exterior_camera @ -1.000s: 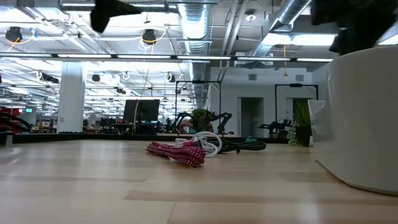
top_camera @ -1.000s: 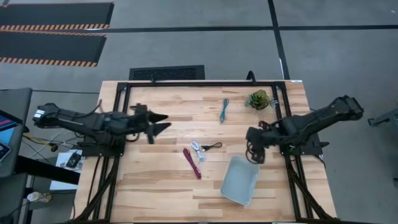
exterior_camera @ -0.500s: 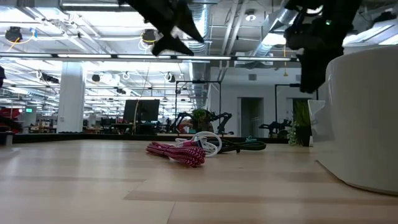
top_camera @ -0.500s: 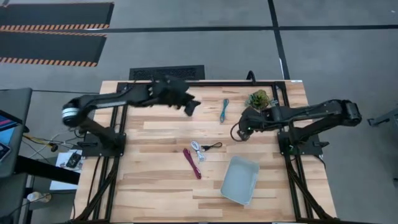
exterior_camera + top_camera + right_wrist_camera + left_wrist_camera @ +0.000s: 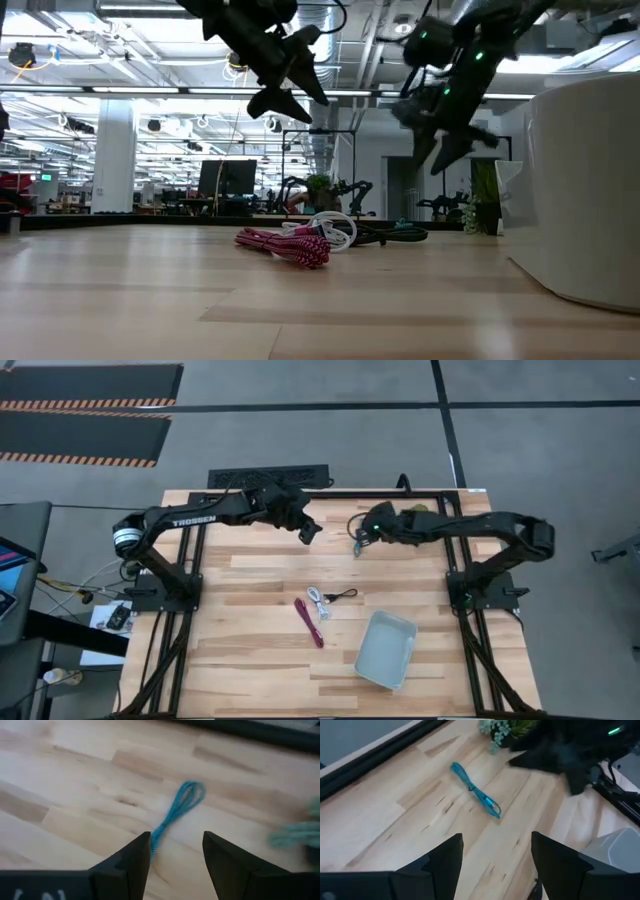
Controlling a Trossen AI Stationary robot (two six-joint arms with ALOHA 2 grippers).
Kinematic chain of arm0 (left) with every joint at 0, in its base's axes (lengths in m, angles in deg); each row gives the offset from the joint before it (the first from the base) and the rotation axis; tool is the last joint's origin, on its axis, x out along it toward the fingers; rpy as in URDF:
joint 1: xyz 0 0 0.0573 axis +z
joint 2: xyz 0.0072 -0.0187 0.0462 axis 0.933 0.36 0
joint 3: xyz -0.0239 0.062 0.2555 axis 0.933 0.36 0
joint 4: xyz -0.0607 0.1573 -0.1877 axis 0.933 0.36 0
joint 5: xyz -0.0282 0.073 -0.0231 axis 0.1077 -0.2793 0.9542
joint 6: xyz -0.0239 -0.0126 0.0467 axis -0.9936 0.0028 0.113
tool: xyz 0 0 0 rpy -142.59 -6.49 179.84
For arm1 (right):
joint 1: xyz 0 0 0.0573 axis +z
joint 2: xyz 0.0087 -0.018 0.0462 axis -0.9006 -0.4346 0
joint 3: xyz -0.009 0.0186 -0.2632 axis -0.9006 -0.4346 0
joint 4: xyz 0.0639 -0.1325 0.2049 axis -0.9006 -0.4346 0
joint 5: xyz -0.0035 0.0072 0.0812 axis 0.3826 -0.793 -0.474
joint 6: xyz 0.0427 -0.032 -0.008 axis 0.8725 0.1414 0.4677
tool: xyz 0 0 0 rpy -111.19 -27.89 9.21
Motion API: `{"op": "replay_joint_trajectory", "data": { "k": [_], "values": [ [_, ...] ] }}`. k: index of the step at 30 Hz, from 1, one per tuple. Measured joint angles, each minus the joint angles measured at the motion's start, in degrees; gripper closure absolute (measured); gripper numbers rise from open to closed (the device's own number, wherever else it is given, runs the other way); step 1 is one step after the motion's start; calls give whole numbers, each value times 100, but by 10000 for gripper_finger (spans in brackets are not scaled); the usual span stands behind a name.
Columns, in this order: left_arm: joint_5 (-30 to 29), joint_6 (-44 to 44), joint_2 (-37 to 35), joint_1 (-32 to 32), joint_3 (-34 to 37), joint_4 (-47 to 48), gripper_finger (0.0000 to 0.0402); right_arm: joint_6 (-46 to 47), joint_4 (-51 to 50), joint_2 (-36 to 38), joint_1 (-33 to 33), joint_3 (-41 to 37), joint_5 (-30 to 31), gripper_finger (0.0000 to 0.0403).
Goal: Pick and place USB-C Cables
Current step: Put the blue charger cable into the gray bin
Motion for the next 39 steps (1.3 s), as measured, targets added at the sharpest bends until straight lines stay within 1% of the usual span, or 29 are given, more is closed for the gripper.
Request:
{"op": "replay_joint_trajectory", "data": {
  "k": [3, 5, 7, 10, 12, 15, 16, 19, 24, 25, 28, 30, 33, 35, 39],
  "values": [
    [-144, 70, -28, 16, 36, 32, 182, 3, 19, -260, 54, -5, -68, 198],
    [-156, 85, 2, 41, 79, 68, 182, -23, -38, -233, 149, -6, -84, 198],
    [-134, 92, 135, 41, 81, -222, 182, -43, -251, -73, 289, -4, -63, 198],
    [-43, 86, 413, 51, 155, -775, 182, 154, -1008, 422, 556, 2, 34, 198],
    [-174, 4, 697, 48, 155, -1204, 182, 513, -1682, 820, 798, 2, 186, 198],
    [-444, -90, 1146, 10, 148, -1992, 182, 1153, -2536, 1360, 1206, -4, 662, 198],
    [-516, -133, 1302, -1, 99, -2131, 182, 1367, -2731, 1502, 1345, 0, 814, 198],
    [-768, -219, 1812, -109, -218, -2087, 182, 1954, -3215, 1847, 1692, 0, 1102, 198],
    [-992, -235, 2544, -316, -1067, -1348, 182, 2482, -3438, 2054, 2147, 0, 1430, 198],
    [-1002, -233, 2641, -378, -1195, -1034, 182, 2485, -3417, 2041, 2194, 0, 1449, 198],
    [-915, 75, 2755, -644, -1475, -525, 182, 2435, -3308, 1861, 2118, 0, 1442, 198],
    [-879, 256, 2601, -811, -1519, -130, 182, 2258, -2968, 1634, 1984, 0, 1433, 198],
    [-1036, 364, 2196, -1039, -1515, 831, 182, 1530, -2059, 1263, 1638, 2, 1307, 198],
    [-1372, 351, 1811, -1210, -1394, 1388, 182, 1046, -1453, 962, 1326, 2, 1050, 198],
    [-2035, -145, 896, -1614, -1000, 2017, 182, 435, -377, 349, 723, 2, 773, 198]
  ]
}}
